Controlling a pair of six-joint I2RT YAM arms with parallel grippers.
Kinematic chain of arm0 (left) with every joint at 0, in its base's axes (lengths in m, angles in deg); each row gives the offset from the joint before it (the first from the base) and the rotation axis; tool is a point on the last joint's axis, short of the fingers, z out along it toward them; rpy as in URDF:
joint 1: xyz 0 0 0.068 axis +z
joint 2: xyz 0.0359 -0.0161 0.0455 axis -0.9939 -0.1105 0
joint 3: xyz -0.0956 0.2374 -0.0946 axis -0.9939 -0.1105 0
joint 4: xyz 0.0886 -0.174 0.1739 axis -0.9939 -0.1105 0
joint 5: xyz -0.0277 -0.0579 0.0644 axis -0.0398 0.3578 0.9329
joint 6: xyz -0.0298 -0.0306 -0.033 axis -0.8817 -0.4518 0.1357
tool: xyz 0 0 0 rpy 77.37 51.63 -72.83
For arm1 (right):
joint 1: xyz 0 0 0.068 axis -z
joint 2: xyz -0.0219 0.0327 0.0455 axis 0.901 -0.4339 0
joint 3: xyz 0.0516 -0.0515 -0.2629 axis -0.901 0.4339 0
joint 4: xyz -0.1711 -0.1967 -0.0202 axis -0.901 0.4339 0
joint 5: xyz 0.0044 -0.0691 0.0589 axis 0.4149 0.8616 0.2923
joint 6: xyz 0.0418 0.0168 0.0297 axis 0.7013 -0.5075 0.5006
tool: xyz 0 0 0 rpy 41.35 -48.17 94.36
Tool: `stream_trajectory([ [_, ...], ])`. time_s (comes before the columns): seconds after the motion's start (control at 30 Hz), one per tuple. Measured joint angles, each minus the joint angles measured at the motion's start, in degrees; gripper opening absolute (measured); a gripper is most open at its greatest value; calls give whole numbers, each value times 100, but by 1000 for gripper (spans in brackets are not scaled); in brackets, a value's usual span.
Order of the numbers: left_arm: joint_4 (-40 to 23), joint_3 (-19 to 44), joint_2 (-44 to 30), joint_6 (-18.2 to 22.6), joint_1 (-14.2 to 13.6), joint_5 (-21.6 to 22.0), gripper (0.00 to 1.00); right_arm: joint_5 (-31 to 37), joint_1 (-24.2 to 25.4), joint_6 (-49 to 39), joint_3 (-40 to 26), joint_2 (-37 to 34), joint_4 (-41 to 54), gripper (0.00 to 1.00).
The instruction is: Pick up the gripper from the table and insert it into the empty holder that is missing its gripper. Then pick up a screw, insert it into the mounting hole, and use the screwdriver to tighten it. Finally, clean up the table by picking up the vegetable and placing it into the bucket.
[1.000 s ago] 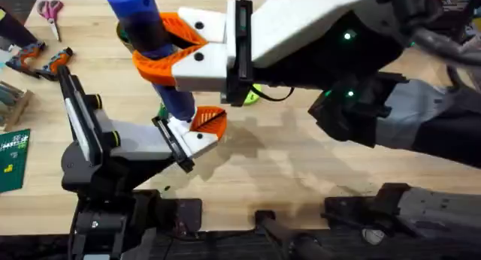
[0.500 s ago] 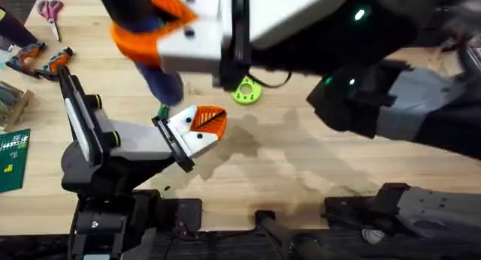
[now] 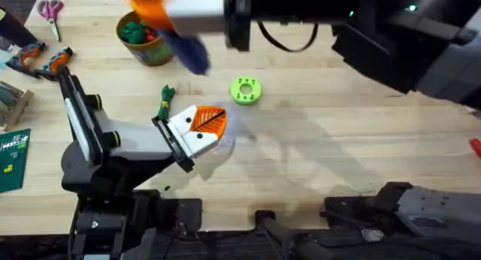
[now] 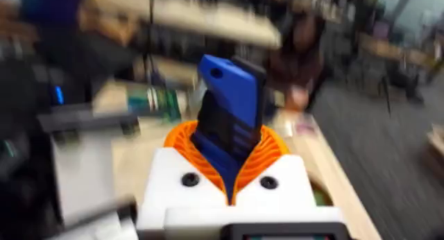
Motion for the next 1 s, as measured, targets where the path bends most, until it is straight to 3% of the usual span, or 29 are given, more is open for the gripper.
stream_trajectory([
  [0.1, 0, 0, 0, 0, 0, 0, 14, 388, 193, -1040, 0, -2, 1064, 26],
  [0.23, 0, 0, 1, 2, -2, 0, 14, 1557, 518, -2438, 0, -2, 1997, 26],
  [0.37, 0, 0, 0, 2, -2, 0, 14, 2721, 865, -3565, -2, -116, 2360, 26],
  [0.5, 0, 0, 0, 2, 0, 0, 14, 3443, 1235, -4337, -2, -408, 2397, 26],
  [0.67, 0, 0, 1, 2, -1, 0, 14, 3835, 1784, -5081, -2, -943, 2398, 26],
  [1.0, 0, 0, 1, 2, -2, 0, 14, 4026, 2715, -5740, -2, -1913, 2313, 26],
])
